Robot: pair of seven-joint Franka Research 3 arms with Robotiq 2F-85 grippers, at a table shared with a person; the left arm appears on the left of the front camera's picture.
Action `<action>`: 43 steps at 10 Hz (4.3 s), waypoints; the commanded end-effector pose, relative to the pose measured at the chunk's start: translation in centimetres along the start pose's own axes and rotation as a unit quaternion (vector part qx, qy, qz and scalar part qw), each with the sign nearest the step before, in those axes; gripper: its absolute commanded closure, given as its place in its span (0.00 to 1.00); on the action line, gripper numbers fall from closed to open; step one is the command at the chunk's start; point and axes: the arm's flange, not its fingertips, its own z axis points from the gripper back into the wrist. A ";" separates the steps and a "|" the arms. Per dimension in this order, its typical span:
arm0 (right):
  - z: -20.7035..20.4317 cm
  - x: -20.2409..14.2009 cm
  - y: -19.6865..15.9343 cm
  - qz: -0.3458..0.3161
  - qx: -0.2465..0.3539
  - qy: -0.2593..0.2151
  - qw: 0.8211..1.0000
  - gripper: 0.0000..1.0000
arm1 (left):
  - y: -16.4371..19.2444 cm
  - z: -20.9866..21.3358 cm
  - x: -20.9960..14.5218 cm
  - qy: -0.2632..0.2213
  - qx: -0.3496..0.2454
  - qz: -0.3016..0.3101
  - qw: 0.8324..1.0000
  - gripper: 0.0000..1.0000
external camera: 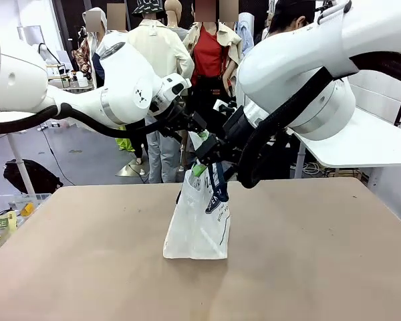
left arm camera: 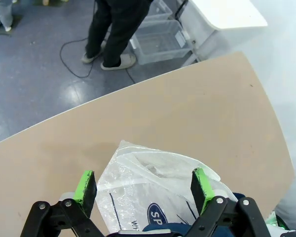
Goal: Transfer purchased items from the store into the shopping bag.
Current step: Open the Reusable shopping bag in the center of the table.
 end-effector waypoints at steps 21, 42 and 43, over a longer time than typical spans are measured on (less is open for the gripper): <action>-0.3 -0.4 -0.9 0.040 -0.050 0.008 0.998 1.00 | 2.5 0.0 1.4 0.044 0.014 -0.026 0.999 1.00; -2.3 2.2 6.4 0.111 -0.186 -0.002 0.976 1.00 | 19.1 12.7 -2.3 -0.012 -0.022 -0.087 0.996 1.00; -2.7 2.3 7.3 0.120 -0.178 -0.005 0.977 1.00 | 18.6 12.3 -2.4 -0.009 -0.028 -0.087 0.996 1.00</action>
